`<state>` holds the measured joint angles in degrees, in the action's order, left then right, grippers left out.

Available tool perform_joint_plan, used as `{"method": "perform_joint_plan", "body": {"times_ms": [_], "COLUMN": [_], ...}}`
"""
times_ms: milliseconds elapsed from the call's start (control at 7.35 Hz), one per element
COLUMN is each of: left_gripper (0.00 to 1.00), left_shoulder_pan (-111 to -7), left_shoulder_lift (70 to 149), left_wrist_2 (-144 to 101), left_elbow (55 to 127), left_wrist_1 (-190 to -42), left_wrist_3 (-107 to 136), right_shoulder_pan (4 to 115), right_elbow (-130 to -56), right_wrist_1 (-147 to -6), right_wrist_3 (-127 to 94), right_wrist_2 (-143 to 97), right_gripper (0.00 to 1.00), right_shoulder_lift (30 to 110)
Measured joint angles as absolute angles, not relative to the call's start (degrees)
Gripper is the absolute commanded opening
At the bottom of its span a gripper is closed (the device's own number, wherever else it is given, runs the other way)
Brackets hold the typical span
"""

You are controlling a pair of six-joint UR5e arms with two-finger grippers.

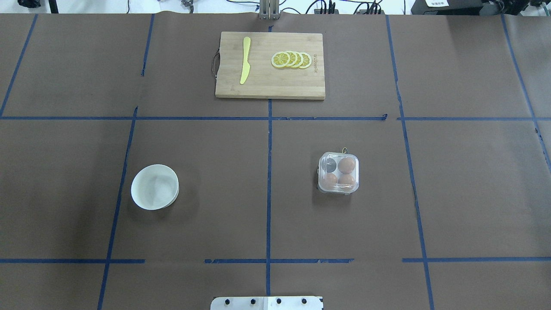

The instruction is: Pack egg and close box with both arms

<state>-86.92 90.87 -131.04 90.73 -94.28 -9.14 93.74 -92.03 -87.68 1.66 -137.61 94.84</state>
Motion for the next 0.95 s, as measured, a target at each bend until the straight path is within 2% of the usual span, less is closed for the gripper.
{"method": "perform_joint_plan", "body": {"times_ms": [952], "left_gripper": [1.0], "left_shoulder_pan": [-86.9], "left_shoulder_lift": [91.02], "left_wrist_2": [-131.05], "left_elbow": [90.94], "left_wrist_1": [-94.48], "left_wrist_3": [-4.96], "right_shoulder_pan": [93.69], "right_elbow": [-91.8], "right_wrist_1": [-86.77], "right_wrist_3": [-1.84], "right_wrist_2": [-137.64], "right_gripper": [1.0], "right_shoulder_lift": [94.54]}}
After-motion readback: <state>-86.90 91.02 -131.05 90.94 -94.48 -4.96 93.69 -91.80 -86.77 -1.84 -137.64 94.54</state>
